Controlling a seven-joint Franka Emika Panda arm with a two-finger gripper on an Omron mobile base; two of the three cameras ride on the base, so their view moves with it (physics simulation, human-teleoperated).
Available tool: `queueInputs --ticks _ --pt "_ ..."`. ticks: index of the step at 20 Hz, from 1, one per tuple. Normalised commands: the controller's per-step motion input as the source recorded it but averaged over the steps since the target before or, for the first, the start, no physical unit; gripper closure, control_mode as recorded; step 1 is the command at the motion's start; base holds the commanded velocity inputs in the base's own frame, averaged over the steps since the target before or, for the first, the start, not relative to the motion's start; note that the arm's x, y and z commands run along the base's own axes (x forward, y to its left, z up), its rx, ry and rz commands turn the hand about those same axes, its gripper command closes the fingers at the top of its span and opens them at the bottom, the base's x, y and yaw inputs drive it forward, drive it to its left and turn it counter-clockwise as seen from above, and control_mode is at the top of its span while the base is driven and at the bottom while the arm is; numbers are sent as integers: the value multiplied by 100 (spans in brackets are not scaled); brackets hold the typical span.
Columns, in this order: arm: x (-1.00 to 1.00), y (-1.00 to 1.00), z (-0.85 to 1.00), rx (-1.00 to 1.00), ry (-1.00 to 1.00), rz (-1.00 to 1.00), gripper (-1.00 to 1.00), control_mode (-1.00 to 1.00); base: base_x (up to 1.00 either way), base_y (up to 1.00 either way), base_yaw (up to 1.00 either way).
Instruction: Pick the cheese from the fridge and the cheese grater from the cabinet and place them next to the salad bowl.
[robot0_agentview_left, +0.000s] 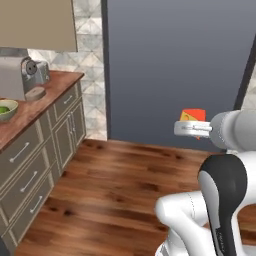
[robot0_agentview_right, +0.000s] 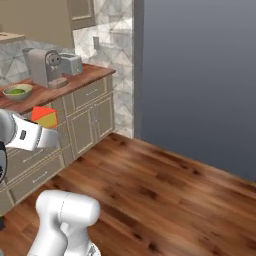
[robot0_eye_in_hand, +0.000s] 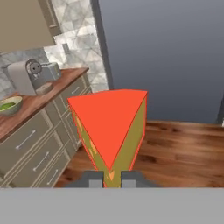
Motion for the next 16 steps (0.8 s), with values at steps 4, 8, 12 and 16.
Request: queueInputs --ticks 4,8,12,16 --pt "0 0 0 0 0 0 100 100 72 -5 43" --pt "0 0 0 0 0 0 100 100 73 -4 41" --pt "0 0 0 0 0 0 100 100 74 -3 41" --pt "0 0 0 0 0 0 100 100 75 -4 43"
